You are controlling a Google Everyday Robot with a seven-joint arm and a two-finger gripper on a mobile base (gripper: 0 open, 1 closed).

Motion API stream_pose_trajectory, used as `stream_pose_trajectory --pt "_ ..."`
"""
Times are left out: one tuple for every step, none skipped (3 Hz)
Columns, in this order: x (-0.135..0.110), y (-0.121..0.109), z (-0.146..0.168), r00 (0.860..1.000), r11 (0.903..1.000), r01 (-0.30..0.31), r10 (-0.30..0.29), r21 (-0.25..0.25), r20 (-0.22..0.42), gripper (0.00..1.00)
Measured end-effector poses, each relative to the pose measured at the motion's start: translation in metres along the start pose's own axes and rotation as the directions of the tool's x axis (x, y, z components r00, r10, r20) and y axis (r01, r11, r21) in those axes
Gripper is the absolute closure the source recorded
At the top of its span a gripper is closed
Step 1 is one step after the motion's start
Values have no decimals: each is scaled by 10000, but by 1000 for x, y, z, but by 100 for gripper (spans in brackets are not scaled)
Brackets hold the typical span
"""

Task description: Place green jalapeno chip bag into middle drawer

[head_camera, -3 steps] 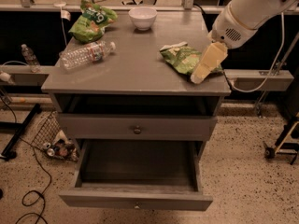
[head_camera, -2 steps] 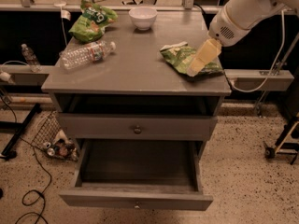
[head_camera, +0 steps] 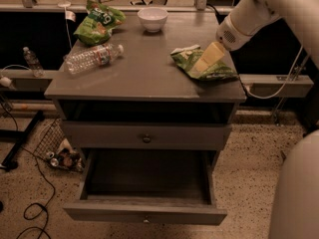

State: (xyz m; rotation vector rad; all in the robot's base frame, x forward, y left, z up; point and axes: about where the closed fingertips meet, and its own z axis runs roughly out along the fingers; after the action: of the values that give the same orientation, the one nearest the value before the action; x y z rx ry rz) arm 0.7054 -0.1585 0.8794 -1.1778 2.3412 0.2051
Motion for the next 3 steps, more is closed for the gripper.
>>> stream_pose_trajectory --pt "11 -14 21 9960 9972 -727 736 190 -506 16" --pt "15 -20 30 9919 9936 -1088 1104 291 -626 40" --pt "7 -13 18 9956 9959 -889 894 179 -291 64"
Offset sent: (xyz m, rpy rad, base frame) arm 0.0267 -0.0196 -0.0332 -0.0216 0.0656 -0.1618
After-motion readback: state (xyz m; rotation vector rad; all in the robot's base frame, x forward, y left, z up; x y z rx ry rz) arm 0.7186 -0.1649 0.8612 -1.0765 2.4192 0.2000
